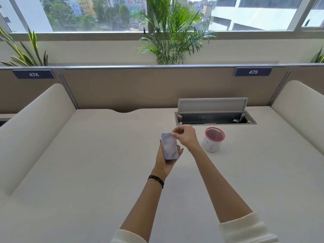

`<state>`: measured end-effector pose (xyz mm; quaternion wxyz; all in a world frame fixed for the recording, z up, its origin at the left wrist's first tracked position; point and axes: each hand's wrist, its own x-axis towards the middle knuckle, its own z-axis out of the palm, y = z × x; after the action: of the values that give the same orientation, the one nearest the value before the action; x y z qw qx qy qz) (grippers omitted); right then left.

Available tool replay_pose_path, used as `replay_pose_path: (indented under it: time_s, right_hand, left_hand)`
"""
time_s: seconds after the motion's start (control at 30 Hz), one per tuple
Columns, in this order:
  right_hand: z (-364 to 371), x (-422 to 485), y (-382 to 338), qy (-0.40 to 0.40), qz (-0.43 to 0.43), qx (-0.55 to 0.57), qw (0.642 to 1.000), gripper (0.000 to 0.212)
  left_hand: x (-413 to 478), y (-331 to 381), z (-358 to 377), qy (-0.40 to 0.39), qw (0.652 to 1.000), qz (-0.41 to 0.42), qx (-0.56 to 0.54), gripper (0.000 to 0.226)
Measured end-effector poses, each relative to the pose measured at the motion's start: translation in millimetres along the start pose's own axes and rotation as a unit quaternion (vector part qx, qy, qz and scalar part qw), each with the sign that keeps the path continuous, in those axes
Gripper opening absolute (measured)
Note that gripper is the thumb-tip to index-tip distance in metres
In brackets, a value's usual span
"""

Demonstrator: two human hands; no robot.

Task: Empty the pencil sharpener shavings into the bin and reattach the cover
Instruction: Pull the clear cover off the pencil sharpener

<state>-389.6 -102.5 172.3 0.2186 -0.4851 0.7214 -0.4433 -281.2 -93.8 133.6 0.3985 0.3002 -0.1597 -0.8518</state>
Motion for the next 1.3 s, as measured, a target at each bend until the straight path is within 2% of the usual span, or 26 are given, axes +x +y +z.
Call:
replay_pose_path:
  time_s: [0.3,0.57,0.87,1.13,1.3]
  right_hand:
    - [-5,18,1,-0.043,0.005,-0.013,0.999,0.01]
    - [-10,20,-3,-0.105,0.002,0.0,0.994,0.013]
    - [-6,15,-8,-0.092,-0.005,0.102,0.991,0.018]
    - [-2,12,-7,-0.109,-0.032,0.009,0.994,0.017]
    - [-2,13,-7,-0.119,-0.021,0.003,0.993,0.016]
  left_hand:
    - [3,7,12,0.003,0.999,-0.018,-0.031,0.036]
    - [3,12,12,0.005,1.0,-0.024,0.01,0.036]
    - [-2,20,15,0.011,1.0,-0.02,0.003,0.036]
    - [-1,16,9,0.01,0.999,-0.035,0.014,0.034]
    - [0,15,7,0.006,0.999,-0.04,0.016,0.034]
